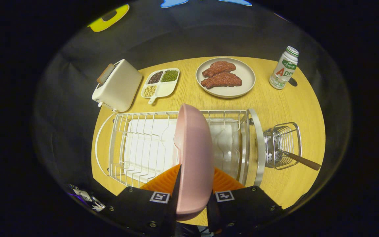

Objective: Take the plate from the dish rack, then take the spoon from the basket and place it into the plate.

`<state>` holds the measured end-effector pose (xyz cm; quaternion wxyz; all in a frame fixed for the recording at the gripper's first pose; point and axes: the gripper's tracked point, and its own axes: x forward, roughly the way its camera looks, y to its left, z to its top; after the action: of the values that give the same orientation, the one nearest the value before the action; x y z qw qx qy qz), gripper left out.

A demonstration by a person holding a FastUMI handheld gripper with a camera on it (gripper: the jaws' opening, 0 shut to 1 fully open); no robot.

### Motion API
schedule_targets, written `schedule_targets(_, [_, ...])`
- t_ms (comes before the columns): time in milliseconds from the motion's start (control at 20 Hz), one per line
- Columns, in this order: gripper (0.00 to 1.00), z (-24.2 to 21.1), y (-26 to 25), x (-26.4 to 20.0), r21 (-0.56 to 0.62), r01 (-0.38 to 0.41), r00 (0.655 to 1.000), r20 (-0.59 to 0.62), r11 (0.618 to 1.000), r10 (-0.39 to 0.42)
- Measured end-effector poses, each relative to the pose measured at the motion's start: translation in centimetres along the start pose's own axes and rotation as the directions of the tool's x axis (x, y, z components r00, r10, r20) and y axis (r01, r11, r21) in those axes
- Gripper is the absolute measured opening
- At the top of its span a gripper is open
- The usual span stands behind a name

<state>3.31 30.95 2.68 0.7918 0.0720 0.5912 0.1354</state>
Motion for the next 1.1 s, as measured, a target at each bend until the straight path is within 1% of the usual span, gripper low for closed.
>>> schedule_targets(200, [0.36,0.3,0.0,-0.2,0.001,0.022,1.0,-0.01,1.0,-0.022])
schedule_targets(600, [0.36,1.2,-0.2,-0.6,-0.057,0.093,0.994,-0.05,0.994,-0.096])
schedule_targets(800, [0.36,0.9,-0.5,-0.8,-0.086,0.106,0.991,-0.079,0.991,-0.113])
schedule_targets(950, [0.36,1.0,-0.5,-0.8,-0.075,0.089,0.992,-0.087,0.993,-0.096])
schedule_targets(1100, [0.36,0.9,-0.6,-1.1,-0.106,0.108,0.988,-0.095,0.989,-0.118])
